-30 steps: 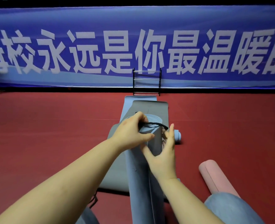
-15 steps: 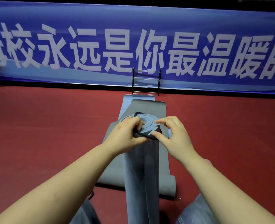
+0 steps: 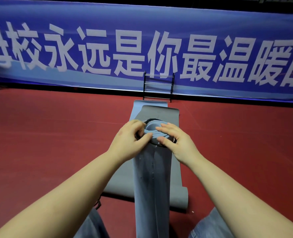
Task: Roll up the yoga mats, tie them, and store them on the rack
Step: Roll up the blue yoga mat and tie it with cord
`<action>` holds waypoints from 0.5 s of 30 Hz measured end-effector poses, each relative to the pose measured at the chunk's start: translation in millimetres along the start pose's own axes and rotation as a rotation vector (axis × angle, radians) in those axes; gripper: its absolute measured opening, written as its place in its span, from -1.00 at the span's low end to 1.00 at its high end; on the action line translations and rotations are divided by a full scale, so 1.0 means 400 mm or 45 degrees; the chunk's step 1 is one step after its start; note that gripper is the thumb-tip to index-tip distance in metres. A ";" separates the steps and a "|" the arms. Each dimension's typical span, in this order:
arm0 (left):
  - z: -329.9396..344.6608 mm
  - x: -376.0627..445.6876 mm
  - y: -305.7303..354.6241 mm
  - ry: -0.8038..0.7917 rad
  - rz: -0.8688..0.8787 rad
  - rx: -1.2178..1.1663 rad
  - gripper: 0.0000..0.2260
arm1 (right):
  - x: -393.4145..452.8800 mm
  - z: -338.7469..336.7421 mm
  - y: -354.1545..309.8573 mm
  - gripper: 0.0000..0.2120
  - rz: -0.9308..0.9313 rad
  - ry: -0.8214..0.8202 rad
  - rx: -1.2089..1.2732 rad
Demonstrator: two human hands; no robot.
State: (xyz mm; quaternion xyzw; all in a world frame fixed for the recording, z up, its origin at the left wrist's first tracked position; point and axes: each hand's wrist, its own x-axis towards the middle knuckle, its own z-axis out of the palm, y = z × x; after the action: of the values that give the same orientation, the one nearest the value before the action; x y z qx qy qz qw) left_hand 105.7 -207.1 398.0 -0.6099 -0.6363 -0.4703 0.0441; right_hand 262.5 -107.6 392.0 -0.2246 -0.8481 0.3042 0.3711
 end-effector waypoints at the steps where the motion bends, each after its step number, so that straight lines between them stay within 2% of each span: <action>1: 0.002 -0.006 0.000 0.022 -0.056 -0.011 -0.70 | -0.002 0.003 0.000 -0.68 0.002 0.014 -0.011; 4: 0.011 -0.017 -0.001 0.216 -0.156 0.059 -0.80 | -0.006 0.010 -0.007 -0.72 -0.004 0.041 -0.047; 6: 0.009 -0.019 -0.001 0.389 -0.323 0.159 -0.77 | -0.008 0.012 -0.012 -0.74 -0.024 0.068 -0.061; 9: -0.009 -0.017 0.003 0.304 -0.636 0.137 -0.85 | -0.012 0.011 -0.016 -0.76 -0.048 0.077 -0.067; 12: -0.021 -0.010 0.008 0.177 -0.696 0.092 -0.87 | -0.016 0.006 -0.012 -0.77 -0.060 0.089 -0.073; 15: -0.023 -0.010 -0.006 0.185 -0.822 -0.100 -0.83 | -0.023 0.000 -0.004 -0.79 -0.034 0.090 -0.054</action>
State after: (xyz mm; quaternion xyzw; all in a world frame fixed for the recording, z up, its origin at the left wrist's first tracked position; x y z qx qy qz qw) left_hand 100.1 -215.5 399.2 -0.3430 -0.7733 -0.5263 -0.0855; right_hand 268.1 -114.5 388.4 -0.2316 -0.8435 0.2731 0.4003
